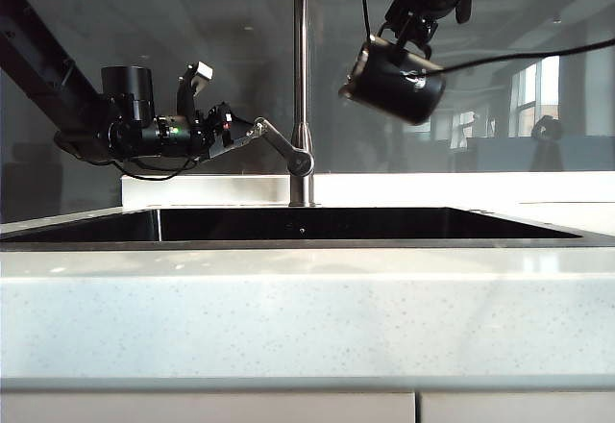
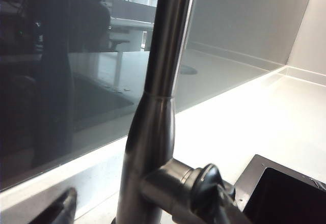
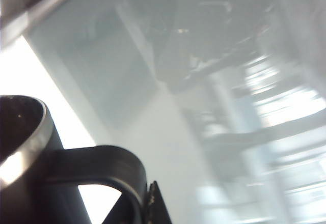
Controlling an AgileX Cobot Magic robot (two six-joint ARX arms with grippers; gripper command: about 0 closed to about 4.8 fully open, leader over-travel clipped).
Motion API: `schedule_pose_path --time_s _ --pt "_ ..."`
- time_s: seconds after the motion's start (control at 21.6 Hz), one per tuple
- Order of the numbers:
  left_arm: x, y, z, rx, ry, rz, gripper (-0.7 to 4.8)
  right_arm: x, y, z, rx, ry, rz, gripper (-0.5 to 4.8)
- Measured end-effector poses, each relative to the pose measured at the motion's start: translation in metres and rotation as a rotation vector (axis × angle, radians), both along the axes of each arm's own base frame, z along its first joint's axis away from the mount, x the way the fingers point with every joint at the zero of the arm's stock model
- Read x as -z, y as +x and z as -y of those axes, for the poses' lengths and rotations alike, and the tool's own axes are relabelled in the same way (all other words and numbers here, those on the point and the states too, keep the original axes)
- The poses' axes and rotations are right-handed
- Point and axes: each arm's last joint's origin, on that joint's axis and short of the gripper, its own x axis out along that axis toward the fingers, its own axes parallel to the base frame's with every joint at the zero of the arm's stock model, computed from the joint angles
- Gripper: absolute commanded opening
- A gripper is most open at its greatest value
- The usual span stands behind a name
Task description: Pick up the mug next to the sink, go to the faucet to get some water, pour the water into the sink, and finally put the mug back to its place.
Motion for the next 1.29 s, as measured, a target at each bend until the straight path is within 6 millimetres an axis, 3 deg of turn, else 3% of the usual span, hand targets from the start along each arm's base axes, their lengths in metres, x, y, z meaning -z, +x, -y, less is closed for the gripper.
schedule_pose_path --time_s 0.18,0.51,0.92,1.29 --pt "0.0 0.0 0.0 -0.001 0.0 0.0 3.37 -0.002 -0.003 -0.004 0.019 -0.267 0.022 -0.06" --pt "-0.001 0.0 0.0 0.0 0.0 0.003 3.37 -0.007 -0.008 -0.009 0.042 -0.526 0.055 -0.06" --pt "-0.001 0.0 0.0 -0.001 -0.001 0.003 3.37 -0.017 -0.016 -0.014 0.062 -0.693 0.079 -0.06" --pt "-0.001 0.0 0.0 -0.001 -0.001 0.003 3.37 -0.034 -0.028 -0.009 0.072 -0.722 0.102 -0.06"
